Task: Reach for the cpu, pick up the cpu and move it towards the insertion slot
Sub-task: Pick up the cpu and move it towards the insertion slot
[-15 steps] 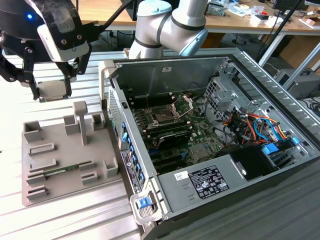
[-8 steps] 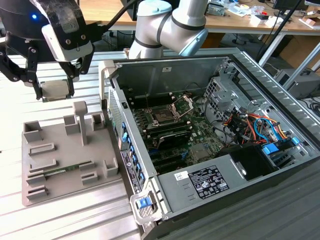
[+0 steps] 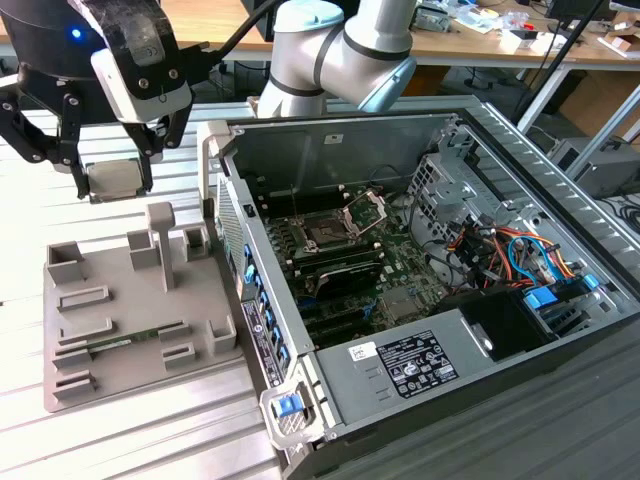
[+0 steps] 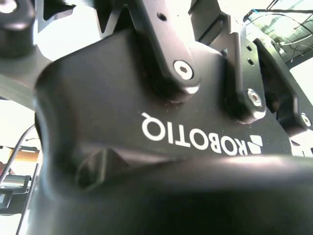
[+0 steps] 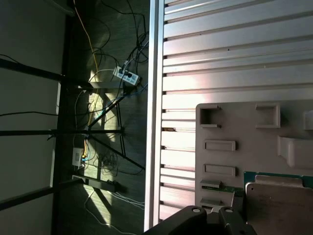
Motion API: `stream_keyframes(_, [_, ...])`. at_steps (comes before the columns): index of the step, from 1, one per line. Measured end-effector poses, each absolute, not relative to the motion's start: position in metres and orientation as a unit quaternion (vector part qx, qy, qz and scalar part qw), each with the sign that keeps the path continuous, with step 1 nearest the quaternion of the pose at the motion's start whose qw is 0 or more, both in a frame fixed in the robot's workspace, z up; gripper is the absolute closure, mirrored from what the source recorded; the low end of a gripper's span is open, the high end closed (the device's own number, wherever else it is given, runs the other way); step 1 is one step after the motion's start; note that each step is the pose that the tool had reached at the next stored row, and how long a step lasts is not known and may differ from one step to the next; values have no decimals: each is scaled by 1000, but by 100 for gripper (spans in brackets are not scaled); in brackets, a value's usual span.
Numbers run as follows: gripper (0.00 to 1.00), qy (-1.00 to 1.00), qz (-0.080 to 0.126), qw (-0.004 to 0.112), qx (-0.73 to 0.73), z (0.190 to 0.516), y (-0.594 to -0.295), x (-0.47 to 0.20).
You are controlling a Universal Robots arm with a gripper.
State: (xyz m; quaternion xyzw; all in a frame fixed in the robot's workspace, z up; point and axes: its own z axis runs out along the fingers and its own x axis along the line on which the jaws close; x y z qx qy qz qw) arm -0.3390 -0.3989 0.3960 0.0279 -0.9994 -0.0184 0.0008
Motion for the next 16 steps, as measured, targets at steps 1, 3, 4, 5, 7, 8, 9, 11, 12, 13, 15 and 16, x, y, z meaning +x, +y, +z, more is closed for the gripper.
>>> stream_keyframes(1, [45,-999,-18,1,28,396,-399,-339])
stream_keyframes(3, [45,-999,-18,1,28,396,-399,-338])
stream_keyframes(4, [45,-999,-18,1,28,396,-399,-337])
stream_keyframes(5, [45,-999,-18,1,28,396,-399,-337])
stream_keyframes(7, [45,-999,-18,1,28,396,-399,-336])
stream_keyframes(8, [45,-999,-18,1,28,396,-399,-336])
stream_keyframes(9, [45,-999,-18,1,28,396,-399,-335])
stream_keyframes(11, [45,-999,-18,1,28,396,-399,-334])
stream_keyframes(12, [45,-999,-18,1,28,396,-399,-334])
stream_keyframes(13, [45,-999,-18,1,28,396,-399,-333])
stream_keyframes(15, [45,-999,-18,1,28,396,-399,-332])
stream_keyframes(16, [45,-999,-18,1,28,396,-399,-332])
